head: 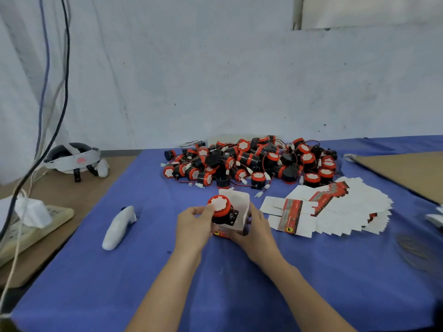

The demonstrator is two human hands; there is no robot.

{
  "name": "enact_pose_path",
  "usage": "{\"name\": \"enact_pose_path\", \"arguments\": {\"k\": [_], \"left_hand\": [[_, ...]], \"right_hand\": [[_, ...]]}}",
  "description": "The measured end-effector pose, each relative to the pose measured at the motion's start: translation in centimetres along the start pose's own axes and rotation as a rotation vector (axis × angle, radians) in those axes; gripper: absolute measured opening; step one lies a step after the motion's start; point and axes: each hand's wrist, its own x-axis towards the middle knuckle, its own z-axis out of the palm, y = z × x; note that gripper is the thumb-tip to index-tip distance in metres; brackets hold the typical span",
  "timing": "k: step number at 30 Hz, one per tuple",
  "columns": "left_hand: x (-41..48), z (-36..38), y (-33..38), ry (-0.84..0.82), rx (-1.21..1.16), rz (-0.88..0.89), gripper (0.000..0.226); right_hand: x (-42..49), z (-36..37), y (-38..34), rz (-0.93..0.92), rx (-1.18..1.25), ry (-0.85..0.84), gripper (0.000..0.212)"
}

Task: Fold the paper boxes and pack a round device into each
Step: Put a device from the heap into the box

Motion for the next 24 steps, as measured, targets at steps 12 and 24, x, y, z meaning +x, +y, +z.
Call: {"name": "enact_pose_path", "arguments": {"k": [12,24], "left_hand": [[-0.6,2.7,0.4,-0.195,0.767,0.227,0.022],[1.0,2.4,-0.9,-0.287,1.231,0.431,0.025]], "right_hand": [[-2.9,-0.2,-0.3,-0.017,-0.133,0.075,0.064],[-3.2,-0.4,-0.1,0.017,-0.068,0.008,0.09]]}}
